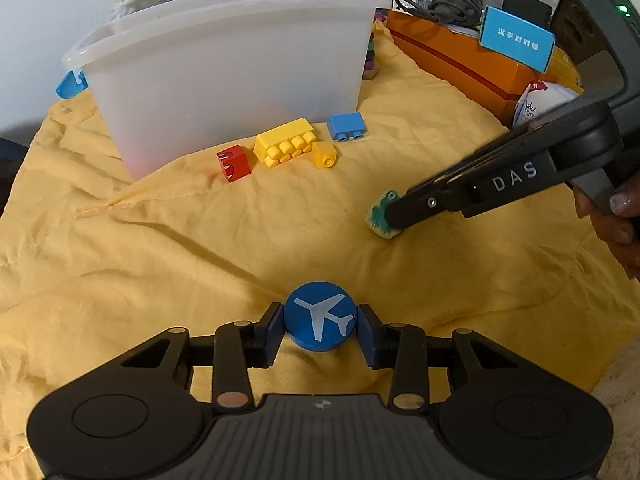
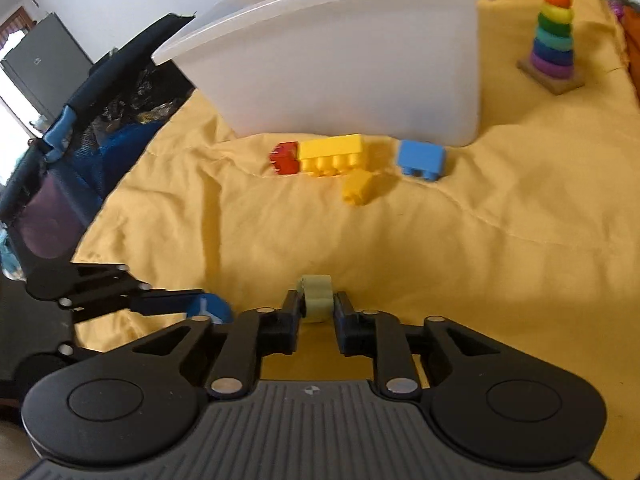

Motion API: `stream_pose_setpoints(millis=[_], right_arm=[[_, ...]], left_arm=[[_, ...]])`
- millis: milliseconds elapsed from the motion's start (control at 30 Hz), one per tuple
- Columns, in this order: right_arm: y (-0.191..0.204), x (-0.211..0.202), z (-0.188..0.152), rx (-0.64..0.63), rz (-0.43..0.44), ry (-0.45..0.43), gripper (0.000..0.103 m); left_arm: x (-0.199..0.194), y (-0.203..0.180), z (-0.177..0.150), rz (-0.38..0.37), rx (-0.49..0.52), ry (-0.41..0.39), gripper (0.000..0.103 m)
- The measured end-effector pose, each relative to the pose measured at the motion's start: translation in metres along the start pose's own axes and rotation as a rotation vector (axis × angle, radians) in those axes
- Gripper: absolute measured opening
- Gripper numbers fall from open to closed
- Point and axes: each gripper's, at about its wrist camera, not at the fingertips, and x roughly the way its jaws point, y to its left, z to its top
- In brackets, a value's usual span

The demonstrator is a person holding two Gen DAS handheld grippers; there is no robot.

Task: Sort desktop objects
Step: 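Grasp the blue airplane disc with left tool while right grasps frog block, then carry the disc and frog block over the bin and open both tools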

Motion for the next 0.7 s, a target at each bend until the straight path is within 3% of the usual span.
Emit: stream_pose_setpoints(millis=[133, 200, 300, 433, 500, 533, 700], right_arm=[[0.011, -0.006, 0.001, -0.139, -0.137, -0.043, 0.037], [0.013, -0.008, 0.002, -0.157, -0.123, -0.042, 0.038], [0.019, -0.005, 0.000, -0.184, -0.117, -0.040, 0.050], [0.035, 0.010, -0.004, -0.275, -0.168, -0.033, 0.048], [0.036, 0.017, -0.007, -0.299, -0.179, -0.012, 0.034], [0.036, 0.016, -0.006, -0.296, -0.180, -0.021, 0.034], [0.038, -0.007, 0.011, -0.275, -0.179, -0.073, 0.034]], left_arm=[[-0.002, 0.000, -0.002, -0.003, -0.009, -0.003, 0.043], [-0.003, 0.002, -0.002, -0.008, -0.017, -0.004, 0.042], [-0.002, 0.002, -0.002, -0.010, -0.020, -0.007, 0.042], [-0.003, 0.005, 0.000, -0.016, -0.038, -0.010, 0.042], [-0.008, 0.010, 0.005, -0.019, -0.056, -0.026, 0.042], [-0.012, 0.012, 0.009, -0.012, -0.058, -0.040, 0.042], [-0.053, 0.029, 0.048, 0.020, -0.070, -0.183, 0.042]])
